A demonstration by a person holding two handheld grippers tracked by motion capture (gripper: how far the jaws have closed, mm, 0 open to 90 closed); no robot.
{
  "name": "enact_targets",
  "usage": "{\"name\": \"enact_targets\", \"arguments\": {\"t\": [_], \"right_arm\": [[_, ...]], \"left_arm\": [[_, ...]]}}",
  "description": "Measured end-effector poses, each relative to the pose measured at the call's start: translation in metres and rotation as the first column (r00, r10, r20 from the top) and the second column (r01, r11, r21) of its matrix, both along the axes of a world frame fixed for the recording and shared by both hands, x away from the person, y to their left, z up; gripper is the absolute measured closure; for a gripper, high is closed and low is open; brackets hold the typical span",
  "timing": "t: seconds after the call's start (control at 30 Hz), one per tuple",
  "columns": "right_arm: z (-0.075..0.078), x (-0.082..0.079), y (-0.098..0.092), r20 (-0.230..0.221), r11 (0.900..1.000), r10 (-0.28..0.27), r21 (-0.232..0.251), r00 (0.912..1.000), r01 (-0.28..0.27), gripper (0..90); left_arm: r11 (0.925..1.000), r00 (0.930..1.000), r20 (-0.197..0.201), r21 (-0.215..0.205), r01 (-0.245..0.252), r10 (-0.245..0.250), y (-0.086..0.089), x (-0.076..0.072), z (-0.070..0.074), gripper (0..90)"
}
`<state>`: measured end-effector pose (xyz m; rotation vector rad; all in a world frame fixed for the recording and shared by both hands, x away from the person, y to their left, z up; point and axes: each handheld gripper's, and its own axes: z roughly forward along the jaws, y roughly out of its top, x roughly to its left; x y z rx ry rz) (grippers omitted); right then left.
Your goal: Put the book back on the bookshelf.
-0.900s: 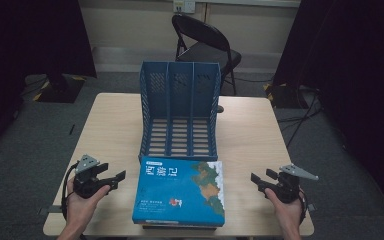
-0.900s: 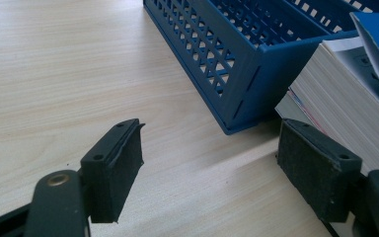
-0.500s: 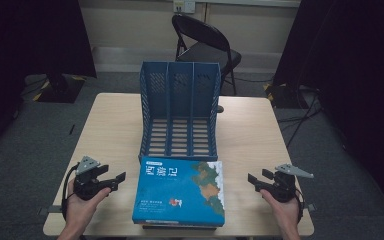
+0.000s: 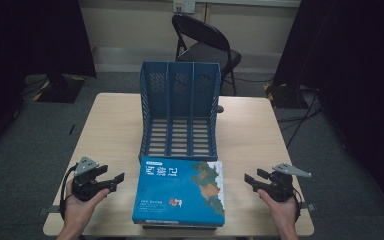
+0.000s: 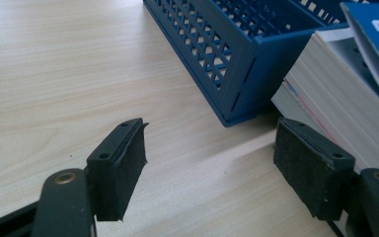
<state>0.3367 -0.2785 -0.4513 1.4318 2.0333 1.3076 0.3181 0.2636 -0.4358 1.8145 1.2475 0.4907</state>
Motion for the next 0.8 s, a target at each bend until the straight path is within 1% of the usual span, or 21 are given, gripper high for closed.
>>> {"name": "enact_targets", "arguments": {"t": [0.03, 0.13, 0.17, 0.23, 0.27, 0.3, 0.33, 0.4, 0.43, 0.47, 0.5, 0.53, 0.57, 0.63, 0.67, 0.7, 0.73, 0.8], "right_arm": [[0.003, -0.001, 0.002, 0.009, 1.000, 0.007, 0.002, 0.9999, -0.007, 37.7], [0.006, -0.003, 0.004, 0.022, 1.000, 0.020, 0.005, 0.9996, -0.020, 38.4], [0.011, -0.004, 0.007, 0.031, 0.999, 0.031, 0.014, 0.9990, -0.032, 39.1], [0.016, -0.005, 0.009, 0.041, 0.997, 0.049, 0.052, 0.9980, -0.051, 40.7], [0.016, -0.005, 0.009, 0.041, 0.997, 0.049, 0.052, 0.9980, -0.051, 40.7], [0.024, -0.006, 0.013, 0.061, 0.995, 0.067, 0.069, 0.9958, -0.071, 42.2], [0.024, -0.006, 0.013, 0.061, 0.995, 0.067, 0.069, 0.9958, -0.071, 42.2], [0.030, -0.006, 0.018, 0.074, 0.993, 0.092, 0.068, 0.9930, -0.097, 43.7], [0.037, -0.004, 0.025, 0.094, 0.990, 0.118, 0.063, 0.9886, -0.124, 44.4], [0.037, -0.004, 0.025, 0.094, 0.990, 0.118, 0.063, 0.9886, -0.124, 44.4], [0.041, -0.003, 0.029, 0.100, 0.988, 0.133, 0.064, 0.9861, -0.139, 45.0], [0.045, -0.001, 0.034, 0.106, 0.985, 0.153, 0.058, 0.9825, -0.160, 45.3], [0.049, 0.001, 0.040, 0.113, 0.982, 0.175, 0.047, 0.9781, -0.181, 46.0], [0.056, 0.005, 0.048, 0.125, 0.977, 0.202, 0.041, 0.9714, -0.209, 46.1], [0.059, 0.006, 0.051, 0.127, 0.975, 0.211, 0.037, 0.9691, -0.218, 46.7], [0.064, 0.010, 0.058, 0.139, 0.971, 0.233, 0.022, 0.9626, -0.238, 48.3], [0.064, 0.010, 0.058, 0.139, 0.971, 0.233, 0.022, 0.9626, -0.238, 48.3], [0.066, 0.014, 0.066, 0.145, 0.968, 0.247, 0.014, 0.9580, -0.252, 50.4]], "left_arm": [[1.0000, 1.0000, 0.007, 0.004, 0.000, 0.000, -0.001, -0.001, 0.001, 28.4], [0.9999, 1.0000, 0.009, 0.013, 0.004, -0.004, -0.002, -0.001, 0.003, 29.3], [0.9999, 0.9998, 0.016, 0.010, 0.012, -0.012, -0.004, -0.002, 0.004, 29.5], [0.9997, 0.9996, 0.021, 0.013, 0.019, -0.019, -0.005, -0.003, 0.007, 30.3], [0.9997, 0.9996, 0.021, 0.013, 0.019, -0.019, -0.005, -0.003, 0.007, 30.4], [0.9996, 0.9993, 0.025, 0.009, 0.027, -0.027, -0.006, -0.005, 0.009, 30.4], [0.9995, 0.9991, 0.031, 0.008, 0.030, -0.030, -0.007, -0.006, 0.011, 30.4], [0.9993, 0.9986, 0.040, 0.016, 0.033, -0.034, -0.009, -0.008, 0.015, 30.4], [0.9991, 0.9983, 0.043, 0.017, 0.038, -0.039, -0.010, -0.009, 0.017, 33.1], [0.9992, 0.9980, 0.049, 0.006, 0.040, -0.040, -0.011, -0.009, 0.019, 33.1], [0.9988, 0.9977, 0.046, 0.003, 0.049, -0.049, -0.012, -0.009, 0.022, 37.1], [0.9986, 0.9977, 0.043, -0.003, 0.053, -0.052, -0.014, -0.009, 0.024, 38.7], [0.9985, 0.9973, 0.050, -0.004, 0.055, -0.055, -0.015, -0.009, 0.026, 38.7], [0.9976, 0.9959, 0.058, 0.003, 0.070, -0.070, -0.018, -0.007, 0.030, 38.8], [0.9970, 0.9949, 0.065, -0.005, 0.077, -0.076, -0.020, -0.006, 0.033, 39.5], [0.9969, 0.9945, 0.070, -0.012, 0.078, -0.077, -0.022, -0.006, 0.035, 40.4], [0.9957, 0.9931, 0.075, -0.016, 0.092, -0.090, -0.025, -0.004, 0.038, 40.4], [0.9947, 0.9920, 0.077, -0.018, 0.101, -0.099, -0.029, -0.002, 0.042, 40.4]]}}
